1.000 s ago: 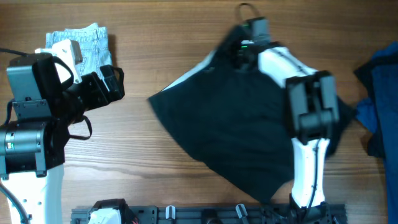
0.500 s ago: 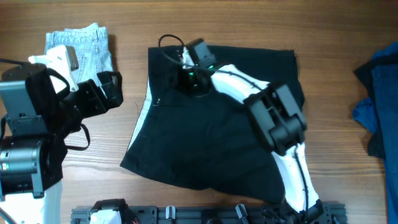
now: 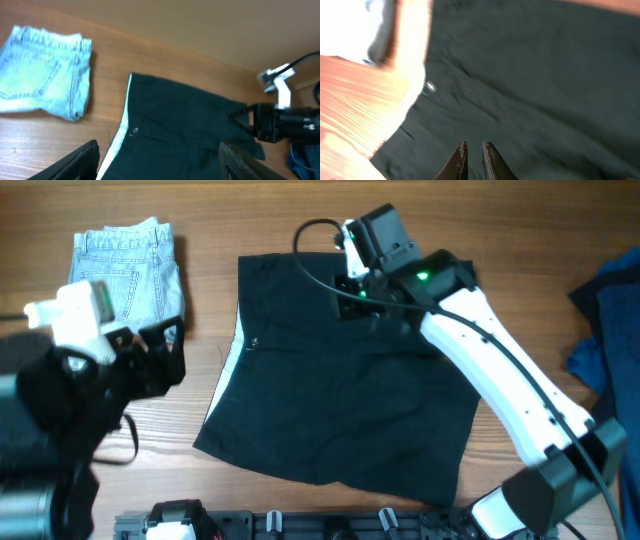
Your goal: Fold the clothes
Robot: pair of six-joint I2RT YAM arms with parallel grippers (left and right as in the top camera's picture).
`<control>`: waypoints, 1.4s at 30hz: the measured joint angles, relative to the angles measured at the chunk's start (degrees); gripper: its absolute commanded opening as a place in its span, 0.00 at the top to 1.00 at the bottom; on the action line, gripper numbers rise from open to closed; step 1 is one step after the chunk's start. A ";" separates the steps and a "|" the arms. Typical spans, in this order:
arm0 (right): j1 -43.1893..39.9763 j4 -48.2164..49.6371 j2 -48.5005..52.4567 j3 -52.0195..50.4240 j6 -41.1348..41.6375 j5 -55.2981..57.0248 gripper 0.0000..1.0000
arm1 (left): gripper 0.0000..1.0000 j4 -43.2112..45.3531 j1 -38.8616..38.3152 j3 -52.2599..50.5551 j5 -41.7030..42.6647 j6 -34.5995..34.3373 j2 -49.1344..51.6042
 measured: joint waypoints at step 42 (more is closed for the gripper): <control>-32.35 38.18 26.29 -13.03 18.34 -6.32 0.96 | 0.78 -2.86 -19.80 1.01 -5.22 2.64 22.51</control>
